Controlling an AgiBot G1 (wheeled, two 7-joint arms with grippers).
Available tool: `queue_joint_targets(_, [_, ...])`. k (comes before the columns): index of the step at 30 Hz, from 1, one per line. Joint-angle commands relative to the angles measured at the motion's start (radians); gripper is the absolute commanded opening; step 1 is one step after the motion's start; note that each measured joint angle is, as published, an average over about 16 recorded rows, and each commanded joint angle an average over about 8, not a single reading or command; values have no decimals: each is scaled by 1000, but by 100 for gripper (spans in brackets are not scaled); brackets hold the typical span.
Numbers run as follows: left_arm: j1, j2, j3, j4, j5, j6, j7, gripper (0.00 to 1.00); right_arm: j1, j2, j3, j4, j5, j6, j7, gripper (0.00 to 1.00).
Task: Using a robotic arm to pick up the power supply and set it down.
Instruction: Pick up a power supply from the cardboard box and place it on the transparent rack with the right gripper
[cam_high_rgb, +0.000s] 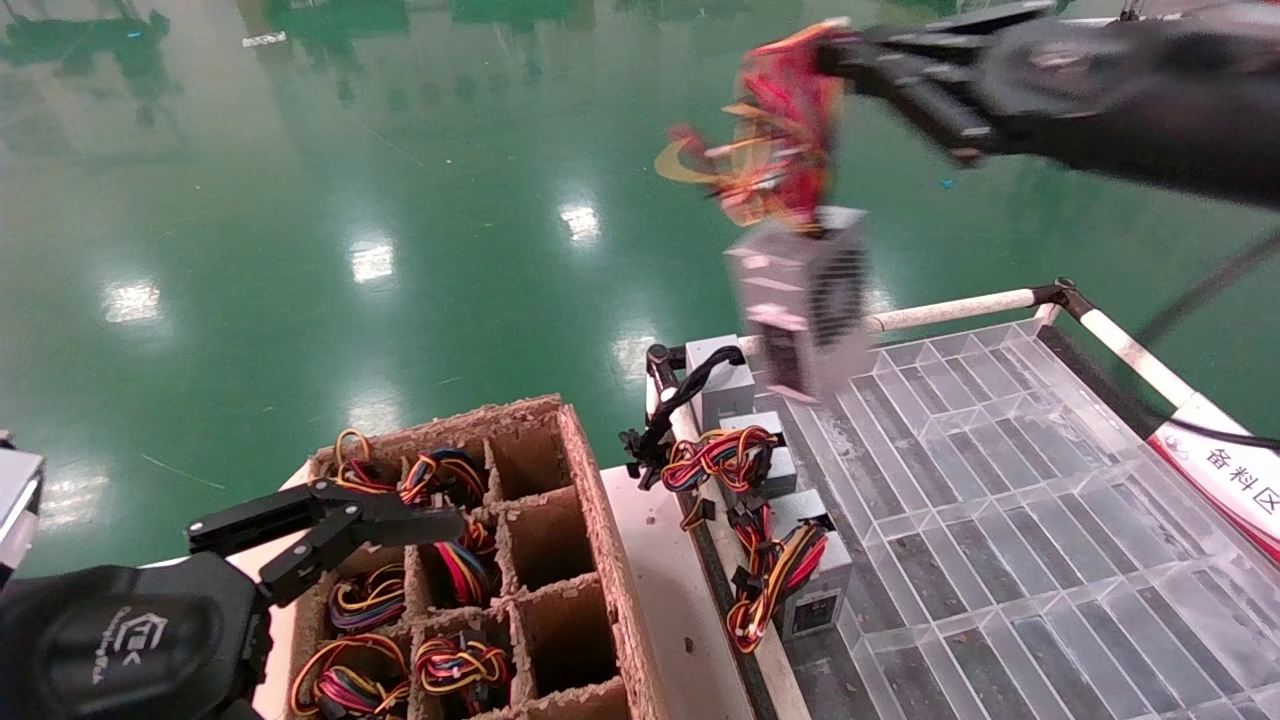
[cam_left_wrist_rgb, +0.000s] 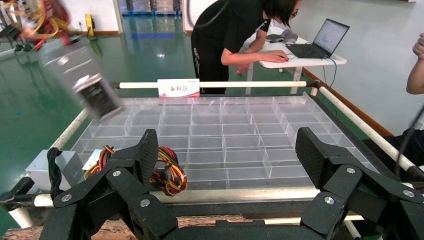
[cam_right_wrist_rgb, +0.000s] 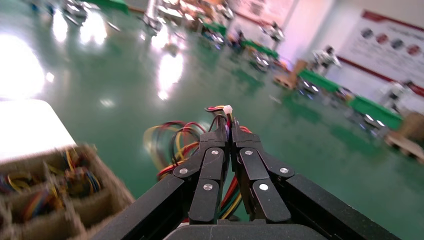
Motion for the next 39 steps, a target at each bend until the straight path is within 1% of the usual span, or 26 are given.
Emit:
queue_joint_targets(1, [0, 0, 0, 0, 0, 0, 0, 100, 21, 50, -3, 1, -9, -15, 6, 0])
queue_joint_targets(9, [0, 0, 1, 0, 0, 0, 0, 100, 18, 177, -30, 5, -44, -96, 47, 0])
queue_joint_targets(15, [0, 0, 1, 0, -1, 0, 1, 100, -6, 260, -50, 68, -36, -125, 86, 0])
queue_joint_targets(23, [0, -1, 1, 0, -1, -1, 1, 100, -59, 364, -98, 222, 19, -130, 132, 0])
queue_joint_targets(29, [0, -1, 2, 0, -1, -1, 1, 100, -71, 433, -152, 316, 34, -129, 130, 0])
queue_joint_targets(34, [0, -1, 2, 0, -1, -1, 1, 100, -69, 472, -198, 343, 30, -125, 122, 0])
queue_joint_targets(39, [-1, -1, 2, 0, -2, -1, 1, 100, -61, 491, -236, 354, 23, -123, 117, 0])
